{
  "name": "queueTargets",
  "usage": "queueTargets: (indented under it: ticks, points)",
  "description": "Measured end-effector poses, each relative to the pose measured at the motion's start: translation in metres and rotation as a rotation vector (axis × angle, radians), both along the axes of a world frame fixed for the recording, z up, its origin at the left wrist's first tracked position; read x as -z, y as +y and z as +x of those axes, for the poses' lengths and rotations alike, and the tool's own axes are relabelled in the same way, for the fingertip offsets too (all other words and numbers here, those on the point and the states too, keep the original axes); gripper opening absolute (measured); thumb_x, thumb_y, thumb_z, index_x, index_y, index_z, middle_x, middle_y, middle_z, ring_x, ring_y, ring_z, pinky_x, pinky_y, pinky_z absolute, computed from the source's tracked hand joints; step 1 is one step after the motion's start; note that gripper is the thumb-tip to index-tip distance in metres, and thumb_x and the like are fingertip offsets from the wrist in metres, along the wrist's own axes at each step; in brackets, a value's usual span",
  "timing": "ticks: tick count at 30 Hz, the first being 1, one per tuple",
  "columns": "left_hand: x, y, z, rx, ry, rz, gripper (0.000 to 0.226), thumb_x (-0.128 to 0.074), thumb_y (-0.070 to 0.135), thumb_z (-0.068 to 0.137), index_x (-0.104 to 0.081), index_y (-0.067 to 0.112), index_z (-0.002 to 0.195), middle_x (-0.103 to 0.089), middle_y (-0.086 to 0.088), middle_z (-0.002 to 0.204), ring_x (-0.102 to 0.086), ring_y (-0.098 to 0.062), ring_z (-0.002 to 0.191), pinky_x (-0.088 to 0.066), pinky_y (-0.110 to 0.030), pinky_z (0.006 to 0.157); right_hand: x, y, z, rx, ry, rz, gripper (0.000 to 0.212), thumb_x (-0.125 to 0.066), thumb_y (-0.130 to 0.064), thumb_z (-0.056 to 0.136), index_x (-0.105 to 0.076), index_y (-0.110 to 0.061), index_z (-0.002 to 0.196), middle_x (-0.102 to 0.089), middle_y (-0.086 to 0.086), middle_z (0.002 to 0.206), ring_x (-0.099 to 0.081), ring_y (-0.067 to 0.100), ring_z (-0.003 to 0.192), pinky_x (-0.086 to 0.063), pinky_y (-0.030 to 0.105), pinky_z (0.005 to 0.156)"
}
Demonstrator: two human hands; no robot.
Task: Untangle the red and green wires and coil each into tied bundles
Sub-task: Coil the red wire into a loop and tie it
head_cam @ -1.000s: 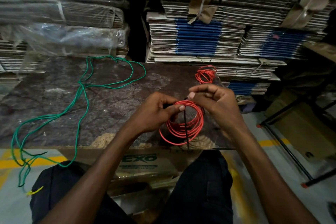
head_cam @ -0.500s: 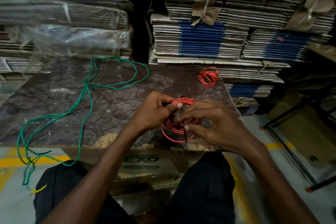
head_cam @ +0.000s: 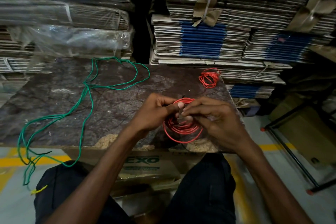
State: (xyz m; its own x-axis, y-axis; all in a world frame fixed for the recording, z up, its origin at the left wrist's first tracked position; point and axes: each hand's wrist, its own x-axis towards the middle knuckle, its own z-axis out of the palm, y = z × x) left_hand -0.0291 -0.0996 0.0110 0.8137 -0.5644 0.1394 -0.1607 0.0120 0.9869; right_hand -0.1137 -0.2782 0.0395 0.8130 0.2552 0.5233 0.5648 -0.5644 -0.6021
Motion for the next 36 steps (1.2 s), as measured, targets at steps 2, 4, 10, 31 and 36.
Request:
queueTargets:
  ticks: [2,4,10,31,36]
  points:
    - [0.001,0.0,0.0,-0.01,0.001,0.001,0.034,-0.063,0.028,0.083,-0.074,-0.004,0.093,-0.067,-0.035,0.087,-0.058,-0.028,0.076,-0.042,-0.039,0.073,0.0,-0.001,0.0,-0.022,0.049,0.114,0.012,-0.072,-0.003,0.083,-0.076,-0.004,0.094,-0.071,0.004,0.095,-0.068,0.013,0.093,-0.051,0.025,0.08]
    - [0.001,-0.001,0.0,-0.027,0.003,-0.007,0.031,-0.064,0.028,0.083,-0.075,0.0,0.091,-0.067,-0.034,0.084,-0.058,-0.027,0.073,-0.041,-0.038,0.071,0.001,0.0,0.0,-0.016,0.077,0.181,0.012,-0.072,-0.005,0.082,-0.075,-0.002,0.093,-0.072,0.003,0.094,-0.068,0.012,0.092,-0.05,0.022,0.082]
    - [0.002,-0.003,-0.003,-0.061,-0.015,-0.005,0.015,-0.065,0.018,0.089,-0.077,0.01,0.091,-0.065,-0.008,0.065,-0.05,-0.018,0.064,-0.036,-0.03,0.062,0.001,0.004,-0.003,0.069,0.222,0.459,0.021,-0.071,-0.012,0.08,-0.065,-0.01,0.1,-0.075,0.001,0.084,-0.072,0.014,0.081,-0.053,0.022,0.075]
    - [-0.003,-0.007,-0.01,-0.244,0.005,0.128,0.026,-0.067,0.022,0.089,-0.074,0.003,0.072,-0.065,-0.001,0.054,-0.053,-0.011,0.05,-0.038,-0.031,0.059,0.005,0.021,0.002,0.356,-0.011,0.476,0.014,-0.07,0.005,0.082,-0.076,-0.005,0.09,-0.074,-0.014,0.08,-0.07,0.002,0.078,-0.051,0.013,0.068]
    - [-0.006,-0.007,-0.012,-0.246,0.011,0.151,0.023,-0.067,0.022,0.089,-0.075,0.009,0.072,-0.065,-0.001,0.054,-0.053,-0.005,0.046,-0.039,-0.024,0.057,0.007,0.02,0.001,0.37,-0.032,0.466,0.014,-0.072,0.004,0.08,-0.075,-0.01,0.083,-0.074,-0.012,0.077,-0.07,0.004,0.074,-0.052,0.016,0.064]
